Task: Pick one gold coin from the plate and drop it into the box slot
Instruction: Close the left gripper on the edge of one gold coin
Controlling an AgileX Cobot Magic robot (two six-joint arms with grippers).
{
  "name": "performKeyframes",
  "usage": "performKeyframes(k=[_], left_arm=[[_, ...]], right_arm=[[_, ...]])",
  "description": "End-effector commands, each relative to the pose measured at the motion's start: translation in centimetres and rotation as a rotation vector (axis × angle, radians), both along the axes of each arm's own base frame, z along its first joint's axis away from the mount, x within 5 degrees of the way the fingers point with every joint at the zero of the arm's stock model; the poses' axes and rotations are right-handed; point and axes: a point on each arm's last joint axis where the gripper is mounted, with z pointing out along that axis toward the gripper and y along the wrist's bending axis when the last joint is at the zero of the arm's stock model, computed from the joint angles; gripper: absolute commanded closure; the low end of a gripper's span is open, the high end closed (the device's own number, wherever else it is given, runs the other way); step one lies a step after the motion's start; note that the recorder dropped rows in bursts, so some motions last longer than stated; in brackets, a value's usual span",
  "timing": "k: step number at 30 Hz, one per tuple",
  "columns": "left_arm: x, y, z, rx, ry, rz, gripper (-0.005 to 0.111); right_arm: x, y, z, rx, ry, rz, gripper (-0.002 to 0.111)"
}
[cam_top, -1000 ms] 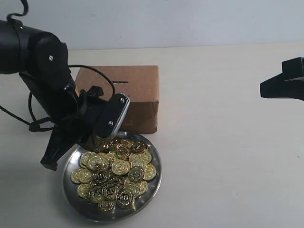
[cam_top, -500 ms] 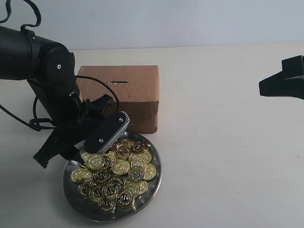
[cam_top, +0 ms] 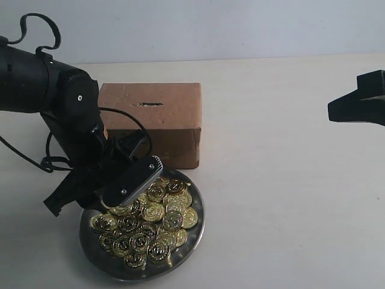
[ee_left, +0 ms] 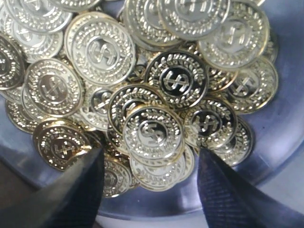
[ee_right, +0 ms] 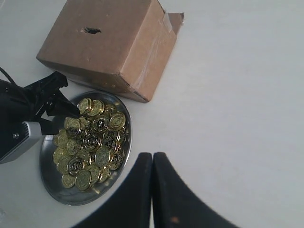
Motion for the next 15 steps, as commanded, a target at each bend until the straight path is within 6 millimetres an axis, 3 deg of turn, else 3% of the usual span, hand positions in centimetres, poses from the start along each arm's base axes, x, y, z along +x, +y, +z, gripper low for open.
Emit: performKeyframes(k=[1,15], left_arm=[[-0.1,-0.3,-0.3,-0.008,0.002,-0.004,0.05],[-0.9,-1.4,-0.5,-0.014,0.004,-0.047,0.05]], right_arm=[[0.2,-0.1,0.2,0.0,-0.02,-0.006,0.108],[0.2,-0.1,0.2,-0.002,-0.023,-0.003,0.108]])
